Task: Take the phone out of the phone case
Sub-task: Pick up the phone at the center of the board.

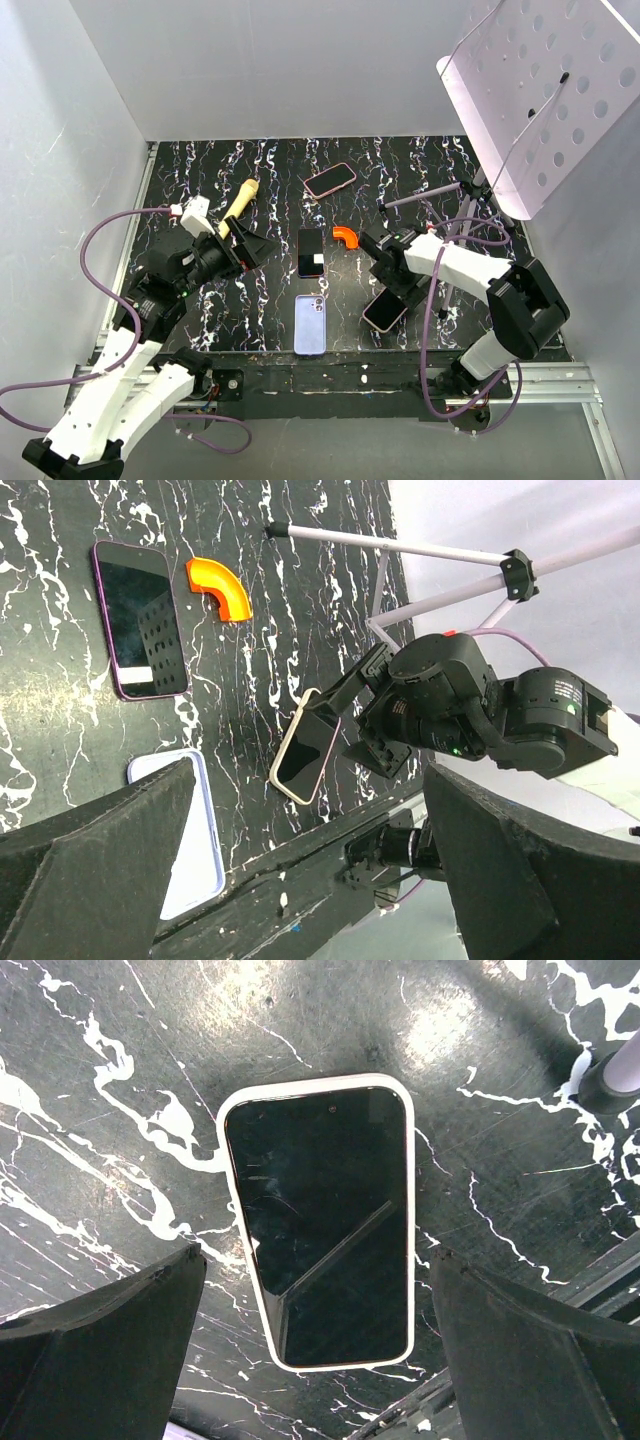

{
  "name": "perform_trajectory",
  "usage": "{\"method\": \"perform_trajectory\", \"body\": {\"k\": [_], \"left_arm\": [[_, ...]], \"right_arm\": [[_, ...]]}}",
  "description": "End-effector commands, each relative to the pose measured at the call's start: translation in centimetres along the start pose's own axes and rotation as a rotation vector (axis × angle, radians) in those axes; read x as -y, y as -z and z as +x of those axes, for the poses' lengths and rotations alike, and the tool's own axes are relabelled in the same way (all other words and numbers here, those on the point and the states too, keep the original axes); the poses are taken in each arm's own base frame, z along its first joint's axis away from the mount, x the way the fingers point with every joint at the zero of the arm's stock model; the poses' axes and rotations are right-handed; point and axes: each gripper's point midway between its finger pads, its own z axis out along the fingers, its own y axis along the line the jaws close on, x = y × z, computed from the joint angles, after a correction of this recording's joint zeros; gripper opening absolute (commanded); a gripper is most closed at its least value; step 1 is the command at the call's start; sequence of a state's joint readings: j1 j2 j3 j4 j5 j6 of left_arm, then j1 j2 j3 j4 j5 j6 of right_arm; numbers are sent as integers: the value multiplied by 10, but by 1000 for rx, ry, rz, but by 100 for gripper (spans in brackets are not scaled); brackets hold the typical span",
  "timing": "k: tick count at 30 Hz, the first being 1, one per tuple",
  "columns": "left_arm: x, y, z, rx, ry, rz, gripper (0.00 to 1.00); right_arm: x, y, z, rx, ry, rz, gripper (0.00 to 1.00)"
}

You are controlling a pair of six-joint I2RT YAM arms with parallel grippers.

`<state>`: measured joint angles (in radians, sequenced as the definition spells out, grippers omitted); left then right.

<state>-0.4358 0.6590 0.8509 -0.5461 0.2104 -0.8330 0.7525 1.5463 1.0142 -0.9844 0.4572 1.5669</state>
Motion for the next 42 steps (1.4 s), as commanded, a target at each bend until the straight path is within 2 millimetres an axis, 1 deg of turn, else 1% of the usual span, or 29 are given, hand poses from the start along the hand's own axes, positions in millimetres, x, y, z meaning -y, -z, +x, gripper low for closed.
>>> {"method": "perform_trajectory", "body": {"k": [1, 7, 15, 18, 21, 23, 24, 25, 28, 30, 31, 32, 34, 35, 36, 38, 41, 42], "left_arm": [[5, 3, -6, 17, -27, 11, 99], [6, 3, -7, 16, -36, 12, 100], [6, 0, -8, 16, -40, 10, 99], [5, 0, -8, 15, -41, 9, 99], [7, 0, -9, 17, -39, 13, 100], [6, 0, -8, 16, -42, 12, 99], [5, 0, -7, 13, -41, 11, 100], [5, 0, -7, 13, -41, 11, 100], [2, -1, -4, 3, -53, 5, 100], [-4, -3, -1, -10, -64, -19, 100], [-8, -4, 0, -17, -70, -33, 100], [-12, -5, 2, -26, -73, -48, 100], [-15, -6, 4, -35, -75, -58, 100], [-17, -7, 6, -42, -72, -60, 100], [-17, -8, 7, -45, -73, -59, 100], [-18, -10, 10, -54, -67, -55, 100], [-19, -19, 17, -81, -38, -32, 99], [-18, -23, 22, -99, -24, -16, 100]], "right_arm": [[1, -9, 5, -9, -29, 12, 99], [9, -19, 13, -32, -20, 53, 98], [9, -32, 20, -51, -30, 34, 97], [10, -39, 25, -67, -47, 25, 95], [13, -49, 32, -81, -67, 18, 90], [20, -55, 35, -82, -78, 31, 83], [22, -56, 35, -81, -75, 35, 80], [22, -56, 33, -69, -61, 35, 76], [15, -50, 26, -36, -8, -6, 67], [9, -44, 21, -3, 33, -62, 60], [5, -42, 19, 10, 56, -94, 53], [3, -39, 17, 19, 76, -123, 42], [0, -34, 10, 50, 115, -167, 27], [-3, -31, 6, 67, 142, -197, 16], [-6, -29, 5, 76, 169, -225, 2], [-10, -23, 1, 105, 240, -275, 1], [-33, -12, 6, 139, 394, -459, 1], [-42, -5, 8, 160, 435, -541, 1]]}}
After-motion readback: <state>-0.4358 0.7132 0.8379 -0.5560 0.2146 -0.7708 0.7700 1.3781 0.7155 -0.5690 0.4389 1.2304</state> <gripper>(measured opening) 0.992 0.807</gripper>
